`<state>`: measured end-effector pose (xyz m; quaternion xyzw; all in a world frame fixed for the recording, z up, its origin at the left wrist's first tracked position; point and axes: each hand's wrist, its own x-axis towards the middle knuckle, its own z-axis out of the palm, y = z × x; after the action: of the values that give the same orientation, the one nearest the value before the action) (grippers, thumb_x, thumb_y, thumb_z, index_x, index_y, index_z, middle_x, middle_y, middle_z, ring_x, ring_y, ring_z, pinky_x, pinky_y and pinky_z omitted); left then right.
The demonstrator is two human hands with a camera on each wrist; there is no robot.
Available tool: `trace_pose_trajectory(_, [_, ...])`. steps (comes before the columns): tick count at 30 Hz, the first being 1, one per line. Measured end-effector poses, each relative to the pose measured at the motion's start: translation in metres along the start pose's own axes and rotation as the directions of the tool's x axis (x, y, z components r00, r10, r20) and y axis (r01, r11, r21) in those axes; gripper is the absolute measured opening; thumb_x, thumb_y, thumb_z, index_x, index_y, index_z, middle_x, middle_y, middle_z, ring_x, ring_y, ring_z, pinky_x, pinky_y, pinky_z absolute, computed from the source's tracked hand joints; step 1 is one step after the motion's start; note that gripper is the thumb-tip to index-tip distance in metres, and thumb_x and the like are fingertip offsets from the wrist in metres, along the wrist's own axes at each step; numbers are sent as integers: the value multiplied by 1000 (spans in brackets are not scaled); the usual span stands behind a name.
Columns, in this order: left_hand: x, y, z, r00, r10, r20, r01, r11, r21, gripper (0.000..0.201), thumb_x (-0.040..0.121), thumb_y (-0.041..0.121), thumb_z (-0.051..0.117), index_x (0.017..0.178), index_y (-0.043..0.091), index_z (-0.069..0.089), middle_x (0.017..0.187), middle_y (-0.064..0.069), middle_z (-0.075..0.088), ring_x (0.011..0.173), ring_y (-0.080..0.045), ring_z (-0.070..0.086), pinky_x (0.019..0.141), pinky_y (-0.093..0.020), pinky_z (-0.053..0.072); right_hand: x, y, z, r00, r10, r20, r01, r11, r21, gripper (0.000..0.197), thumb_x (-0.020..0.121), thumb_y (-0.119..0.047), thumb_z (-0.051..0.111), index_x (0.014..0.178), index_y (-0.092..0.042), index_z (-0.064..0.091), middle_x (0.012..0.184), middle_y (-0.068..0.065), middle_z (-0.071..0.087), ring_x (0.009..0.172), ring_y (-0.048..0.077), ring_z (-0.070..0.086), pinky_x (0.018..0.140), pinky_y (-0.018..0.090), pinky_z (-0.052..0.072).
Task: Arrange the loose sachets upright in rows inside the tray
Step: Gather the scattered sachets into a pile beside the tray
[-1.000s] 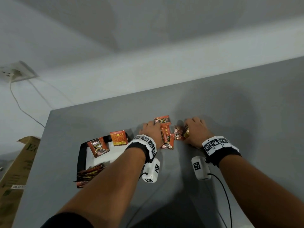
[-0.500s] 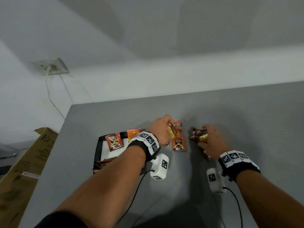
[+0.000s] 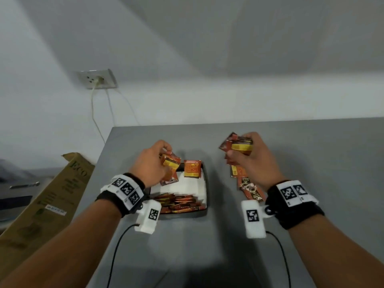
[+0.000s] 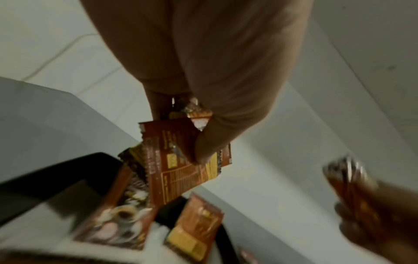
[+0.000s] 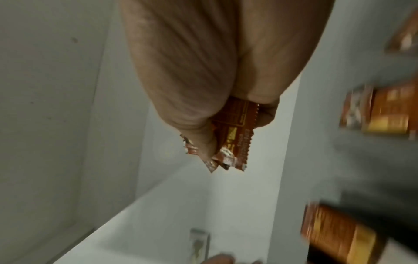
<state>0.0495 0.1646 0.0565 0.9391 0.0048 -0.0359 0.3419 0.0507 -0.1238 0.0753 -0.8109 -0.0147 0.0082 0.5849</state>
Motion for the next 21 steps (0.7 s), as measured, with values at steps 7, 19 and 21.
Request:
trace_pose_trajectory(7, [-22,-40,24,981,99,165,-123,982,141,34,84,8,64,114,25,63,107,6,61,97,-16,61,78,-18,44,-2,16,113,937,-42,347,187,899,-396,21,94,-24,64,104,-27,45,104,-5,58,94,17,61,78,30,51])
trace_pose_trajectory(19, [-37,-62,29,912,147,384,-255,935,246,48,69,61,64,101,26,53,97,11,55,89,-11,52,76,-24,43,-18,28,145,766,131,629,385,690,-612,66,91,-27,50,151,-25,24,148,4,45,135,29,36,116,50,25])
trace_pose_trajectory(21, [-35,-63,27,908,181,378,-310,896,318,63,60,72,64,104,27,54,101,9,57,95,-13,51,82,-25,41,-17,25,142,811,93,578,303,778,-550,72,86,-31,57,150,-29,24,146,-1,46,132,23,37,116,49,27])
